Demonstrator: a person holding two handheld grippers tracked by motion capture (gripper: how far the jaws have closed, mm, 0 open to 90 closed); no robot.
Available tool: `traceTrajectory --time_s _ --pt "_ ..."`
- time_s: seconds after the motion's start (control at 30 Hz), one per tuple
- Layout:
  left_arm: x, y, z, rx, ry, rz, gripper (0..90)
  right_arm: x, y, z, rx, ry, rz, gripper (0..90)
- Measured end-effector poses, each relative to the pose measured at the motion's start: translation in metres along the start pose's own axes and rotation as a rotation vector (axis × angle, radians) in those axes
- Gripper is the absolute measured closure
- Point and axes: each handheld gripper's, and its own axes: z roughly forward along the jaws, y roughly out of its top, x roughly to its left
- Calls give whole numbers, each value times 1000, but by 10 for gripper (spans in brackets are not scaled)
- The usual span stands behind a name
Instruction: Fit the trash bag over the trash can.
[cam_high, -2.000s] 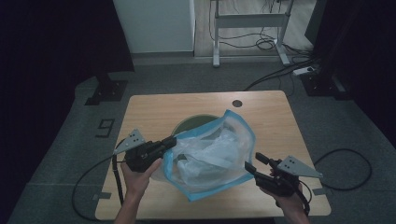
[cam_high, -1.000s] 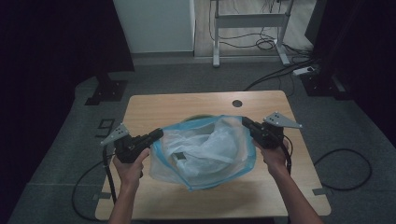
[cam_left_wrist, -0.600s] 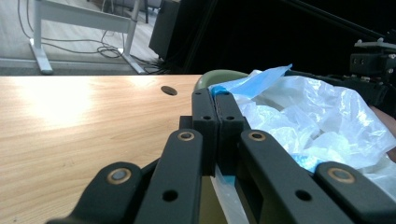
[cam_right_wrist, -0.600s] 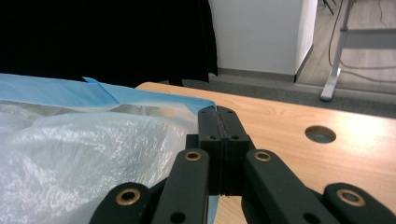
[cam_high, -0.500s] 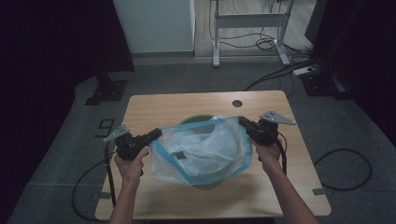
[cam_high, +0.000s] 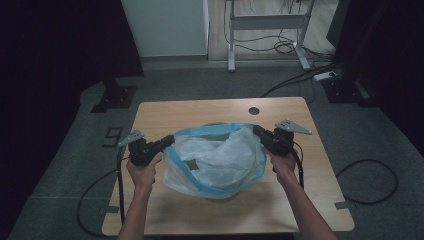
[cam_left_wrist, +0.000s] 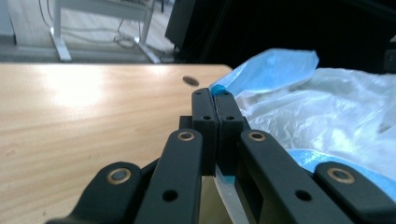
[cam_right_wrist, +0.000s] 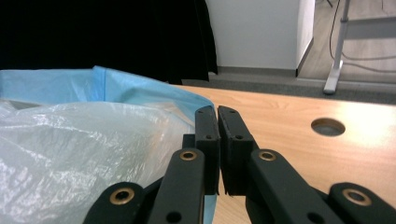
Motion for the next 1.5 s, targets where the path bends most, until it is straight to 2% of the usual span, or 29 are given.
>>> traceTrajectory --time_s 0.27,0.43,0.53,0.7,0.77,0.93,1.0,1.1,1.23,1.27,1.37,1.5 --pt "10 -9 14 57 12 -33 889 0 -18 16 53 -3 14 863" --pt "17 -17 25 97 0 -84 889 1 -21 25 88 -2 22 866" --pt "20 -19 30 116 3 -96 889 2 -22 29 120 -9 24 868" --pt "19 -23 32 159 36 -81 890 2 -28 30 161 -39 21 874" --pt "21 -27 29 141 20 -103 890 -4 -32 29 171 -47 37 874" --pt "21 -30 23 111 1 -98 884 -13 -37 23 154 -48 66 856" --pt "19 -29 22 93 -13 -95 878 -14 -35 19 125 -53 70 795" --pt "15 -25 19 78 -20 -65 871 -13 -30 8 76 -71 85 698" --pt "14 -21 15 65 -24 -57 870 -9 -22 -13 16 -105 55 602" --pt "15 -21 15 58 -24 -60 870 -7 -20 -20 7 -101 41 601" --pt "13 -20 14 46 -33 -63 865 -1 -18 -47 -25 -46 42 584" --pt "9 -17 8 32 -33 -56 856 9 -21 -67 -22 16 1 550"
